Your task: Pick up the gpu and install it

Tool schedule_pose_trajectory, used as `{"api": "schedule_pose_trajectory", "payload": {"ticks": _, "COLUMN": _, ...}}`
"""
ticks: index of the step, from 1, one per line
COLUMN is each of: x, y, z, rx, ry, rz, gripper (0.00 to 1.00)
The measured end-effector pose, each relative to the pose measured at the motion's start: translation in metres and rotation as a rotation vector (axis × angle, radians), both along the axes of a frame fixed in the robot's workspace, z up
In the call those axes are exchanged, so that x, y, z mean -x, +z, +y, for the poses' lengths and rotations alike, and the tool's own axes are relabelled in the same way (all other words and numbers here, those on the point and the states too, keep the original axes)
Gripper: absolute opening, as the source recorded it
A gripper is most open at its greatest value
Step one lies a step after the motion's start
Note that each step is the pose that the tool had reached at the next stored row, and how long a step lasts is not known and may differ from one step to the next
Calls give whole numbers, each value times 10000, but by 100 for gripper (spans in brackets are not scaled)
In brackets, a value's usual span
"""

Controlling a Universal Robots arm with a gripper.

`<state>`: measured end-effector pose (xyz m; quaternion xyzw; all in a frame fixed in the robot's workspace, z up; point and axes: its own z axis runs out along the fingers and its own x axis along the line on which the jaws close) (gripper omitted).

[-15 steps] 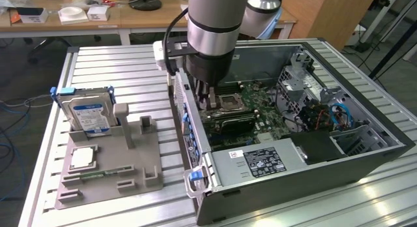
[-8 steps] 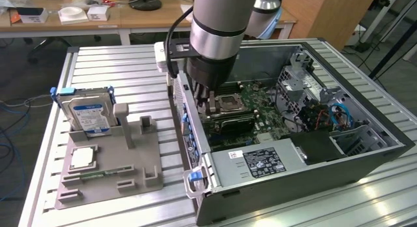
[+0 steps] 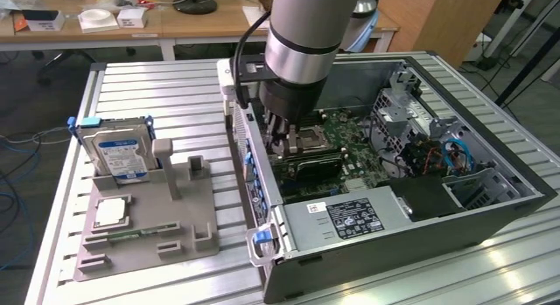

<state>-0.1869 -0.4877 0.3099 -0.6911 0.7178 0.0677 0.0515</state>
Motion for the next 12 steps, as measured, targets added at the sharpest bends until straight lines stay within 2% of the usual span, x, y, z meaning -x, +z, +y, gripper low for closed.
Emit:
{"api": "schedule_pose_trajectory", "payload": {"ticks": 2, "x": -18, "y": -10, "z": -1, "rx": -83, "ry": 0, "rz": 97, "gripper": 11}}
{"api": "schedule_pose_trajectory", "payload": {"ticks": 4, "x": -28, "y": -15, "z": -2, "rx": -143, "ry": 0, "rz": 270, "gripper": 11}}
{"api": "schedule_pose_trajectory", "payload": {"ticks": 5, "x": -32, "y": -20, "z": -3, "rx": -171, "ry": -1, "rz": 335, "gripper": 11}}
{"api": "schedule_pose_trajectory", "payload": {"ticks": 6, "x": -37, "y": -24, "z": -6, "rx": -178, "ry": -5, "rz": 357, "gripper": 11}}
{"api": "schedule_pose_trajectory", "payload": {"ticks": 10, "x": -57, "y": -42, "z": -18, "rx": -182, "ry": -69, "rz": 358, "gripper": 11}}
{"api": "schedule_pose_trajectory", "payload": {"ticks": 12, "x": -63, "y": -60, "z": -22, "rx": -186, "ry": -95, "rz": 392, "gripper": 11}}
